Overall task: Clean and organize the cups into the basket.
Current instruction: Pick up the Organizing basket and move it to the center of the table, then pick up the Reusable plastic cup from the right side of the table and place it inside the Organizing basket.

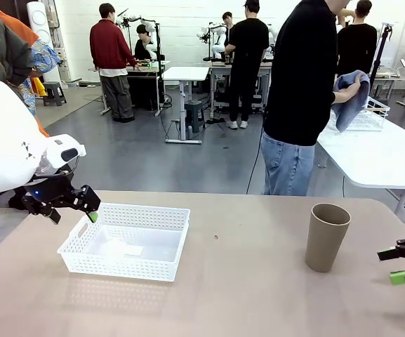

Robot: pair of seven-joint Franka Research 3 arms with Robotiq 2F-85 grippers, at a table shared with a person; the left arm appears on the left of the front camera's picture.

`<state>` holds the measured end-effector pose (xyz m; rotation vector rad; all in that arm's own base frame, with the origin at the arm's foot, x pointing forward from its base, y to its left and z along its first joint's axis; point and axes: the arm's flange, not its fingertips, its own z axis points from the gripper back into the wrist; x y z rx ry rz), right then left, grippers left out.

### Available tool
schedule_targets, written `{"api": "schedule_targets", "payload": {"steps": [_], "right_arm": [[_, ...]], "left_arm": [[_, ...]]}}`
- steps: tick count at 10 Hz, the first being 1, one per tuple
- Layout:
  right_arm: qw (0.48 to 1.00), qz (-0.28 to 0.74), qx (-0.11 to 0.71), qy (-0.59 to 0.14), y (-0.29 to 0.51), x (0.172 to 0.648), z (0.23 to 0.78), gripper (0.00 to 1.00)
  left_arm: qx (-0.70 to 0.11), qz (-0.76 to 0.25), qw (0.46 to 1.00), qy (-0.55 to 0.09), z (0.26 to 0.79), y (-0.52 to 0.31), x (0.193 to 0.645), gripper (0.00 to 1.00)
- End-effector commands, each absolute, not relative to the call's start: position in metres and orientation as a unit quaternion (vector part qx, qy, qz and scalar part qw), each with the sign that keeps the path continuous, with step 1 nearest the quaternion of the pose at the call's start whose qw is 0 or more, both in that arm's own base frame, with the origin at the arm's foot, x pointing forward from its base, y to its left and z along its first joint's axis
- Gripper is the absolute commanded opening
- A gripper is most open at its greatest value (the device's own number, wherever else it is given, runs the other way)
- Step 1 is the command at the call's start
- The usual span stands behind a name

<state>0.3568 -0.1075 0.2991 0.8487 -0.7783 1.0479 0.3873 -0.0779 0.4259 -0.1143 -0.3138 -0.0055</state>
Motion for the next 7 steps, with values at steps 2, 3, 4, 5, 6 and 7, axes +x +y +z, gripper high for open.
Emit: {"api": "schedule_targets", "payload": {"steps": [2, 3, 4, 5, 6, 7], "right_arm": [[0.679, 0.491, 0.321, -0.440, -0.102, 0.361, 0.300, 1.00], [0.682, 0.489, 0.327, -0.436, -0.101, 0.363, 0.300, 1.00], [0.695, 0.479, 0.347, -0.409, -0.100, 0.364, 0.302, 1.00], [0.680, 0.490, 0.341, -0.425, -0.108, 0.365, 0.309, 1.00], [0.680, 0.490, 0.341, -0.425, -0.108, 0.365, 0.309, 1.00], [0.680, 0.490, 0.341, -0.425, -0.108, 0.365, 0.309, 1.00]], "left_arm": [[-0.057, -0.003, 0.986, -0.156, 0.426, -0.078, 0.387, 1.00], [-0.057, -0.003, 0.986, -0.156, 0.426, -0.078, 0.387, 1.00], [-0.057, -0.003, 0.986, -0.156, 0.426, -0.078, 0.387, 1.00], [-0.057, -0.003, 0.986, -0.156, 0.426, -0.078, 0.387, 1.00], [-0.057, -0.003, 0.986, -0.156, 0.426, -0.078, 0.387, 1.00], [-0.057, -0.003, 0.986, -0.156, 0.426, -0.078, 0.387, 1.00]]}}
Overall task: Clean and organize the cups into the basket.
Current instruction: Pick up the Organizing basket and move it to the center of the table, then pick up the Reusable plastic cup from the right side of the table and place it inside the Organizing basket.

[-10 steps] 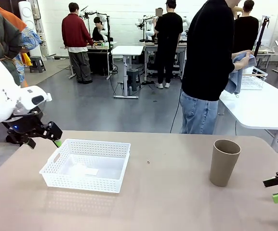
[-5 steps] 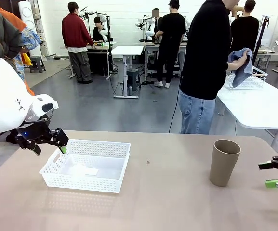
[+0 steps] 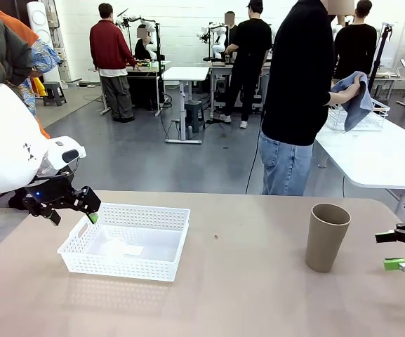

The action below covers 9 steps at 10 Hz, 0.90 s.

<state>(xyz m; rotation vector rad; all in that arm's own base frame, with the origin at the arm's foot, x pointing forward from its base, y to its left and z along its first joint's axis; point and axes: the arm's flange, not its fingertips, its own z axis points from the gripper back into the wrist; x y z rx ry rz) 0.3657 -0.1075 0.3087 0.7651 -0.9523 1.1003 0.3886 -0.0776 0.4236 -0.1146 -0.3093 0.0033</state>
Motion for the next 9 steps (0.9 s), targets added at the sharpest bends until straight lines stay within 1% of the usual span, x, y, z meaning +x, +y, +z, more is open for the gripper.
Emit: {"api": "schedule_targets", "payload": {"steps": [1, 5, 6, 7, 8, 9], "right_arm": [[0.680, 0.490, 0.341, -0.425, -0.108, 0.365, 0.309, 1.00], [0.680, 0.490, 0.341, -0.425, -0.108, 0.365, 0.309, 1.00], [0.682, 0.489, 0.340, -0.425, -0.109, 0.365, 0.309, 1.00], [0.674, 0.506, 0.333, -0.423, -0.102, 0.372, 0.305, 1.00], [0.666, 0.511, 0.337, -0.427, -0.094, 0.381, 0.300, 1.00], [0.660, 0.519, 0.327, -0.434, -0.089, 0.390, 0.294, 1.00]], "left_arm": [[-0.057, -0.003, 0.986, -0.156, 0.426, -0.078, 0.387, 1.00], [-0.057, 0.002, 0.986, -0.154, 0.424, -0.078, 0.389, 1.00], [-0.062, -0.019, 0.989, -0.135, 0.420, -0.078, 0.389, 1.00], [-0.057, -0.034, 0.990, -0.124, 0.418, -0.073, 0.392, 1.00], [-0.046, -0.024, 0.990, -0.128, 0.416, -0.067, 0.399, 1.00], [-0.052, -0.032, 0.991, -0.115, 0.414, -0.063, 0.404, 1.00]]}}
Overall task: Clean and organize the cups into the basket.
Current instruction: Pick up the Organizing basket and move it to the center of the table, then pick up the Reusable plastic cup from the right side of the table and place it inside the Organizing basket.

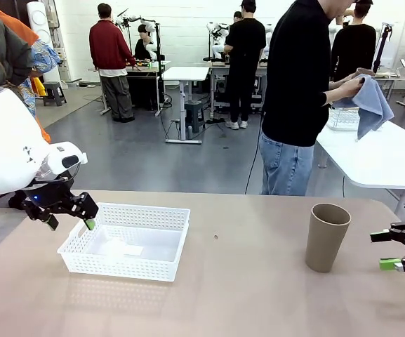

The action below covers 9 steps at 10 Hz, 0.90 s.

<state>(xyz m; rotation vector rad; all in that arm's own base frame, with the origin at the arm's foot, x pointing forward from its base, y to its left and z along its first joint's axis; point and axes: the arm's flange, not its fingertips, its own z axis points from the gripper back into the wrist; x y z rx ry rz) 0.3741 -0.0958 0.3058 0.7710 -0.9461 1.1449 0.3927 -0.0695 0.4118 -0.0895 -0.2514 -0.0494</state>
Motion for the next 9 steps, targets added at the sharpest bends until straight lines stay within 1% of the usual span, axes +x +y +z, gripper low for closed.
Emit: {"api": "schedule_targets", "payload": {"steps": [1, 4, 6, 9], "right_arm": [[0.657, 0.526, 0.324, -0.432, -0.084, 0.398, 0.290, 1.00], [0.636, 0.548, 0.319, -0.440, -0.079, 0.420, 0.279, 1.00], [0.626, 0.553, 0.330, -0.440, -0.078, 0.428, 0.275, 1.00], [0.617, 0.551, 0.356, -0.435, -0.072, 0.439, 0.270, 1.00]], "left_arm": [[-0.060, -0.036, 0.992, -0.105, 0.414, -0.058, 0.409, 1.00], [-0.070, -0.060, 0.991, -0.093, 0.413, -0.046, 0.417, 1.00], [-0.074, -0.064, 0.991, -0.088, 0.411, -0.043, 0.420, 1.00], [-0.051, -0.078, 0.994, -0.048, 0.399, -0.048, 0.426, 1.00]]}}
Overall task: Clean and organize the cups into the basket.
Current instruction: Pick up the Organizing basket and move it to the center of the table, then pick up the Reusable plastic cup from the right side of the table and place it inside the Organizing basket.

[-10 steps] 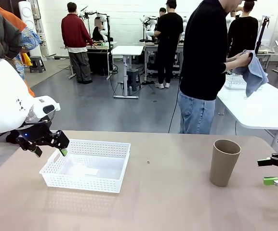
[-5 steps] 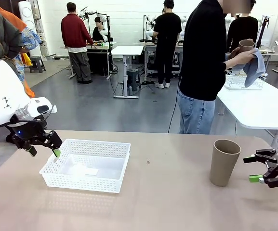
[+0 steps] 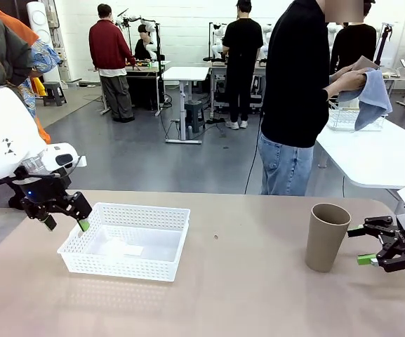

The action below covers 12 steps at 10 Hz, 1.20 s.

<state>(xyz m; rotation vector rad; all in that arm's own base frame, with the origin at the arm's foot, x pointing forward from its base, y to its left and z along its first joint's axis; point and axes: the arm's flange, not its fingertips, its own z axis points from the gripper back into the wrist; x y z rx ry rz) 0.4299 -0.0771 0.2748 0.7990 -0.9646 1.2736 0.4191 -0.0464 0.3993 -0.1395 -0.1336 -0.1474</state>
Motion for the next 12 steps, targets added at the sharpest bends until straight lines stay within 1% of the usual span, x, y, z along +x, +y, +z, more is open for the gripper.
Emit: {"api": "schedule_targets", "payload": {"steps": [1, 4, 8, 12], "right_arm": [[0.606, 0.557, 0.365, -0.436, -0.070, 0.441, 0.269, 1.00], [0.594, 0.562, 0.375, -0.436, -0.062, 0.448, 0.267, 1.00], [0.585, 0.572, 0.386, -0.426, -0.039, 0.451, 0.266, 1.00], [0.585, 0.580, 0.383, -0.417, -0.019, 0.456, 0.264, 1.00]], "left_arm": [[-0.035, -0.086, 0.995, -0.033, 0.393, -0.051, 0.428, 1.00], [-0.022, -0.095, 0.995, -0.014, 0.380, -0.056, 0.432, 1.00], [-0.018, -0.098, 0.995, -0.012, 0.376, -0.059, 0.432, 1.00], [0.003, -0.140, 0.990, -0.016, 0.365, -0.067, 0.414, 1.00]]}}
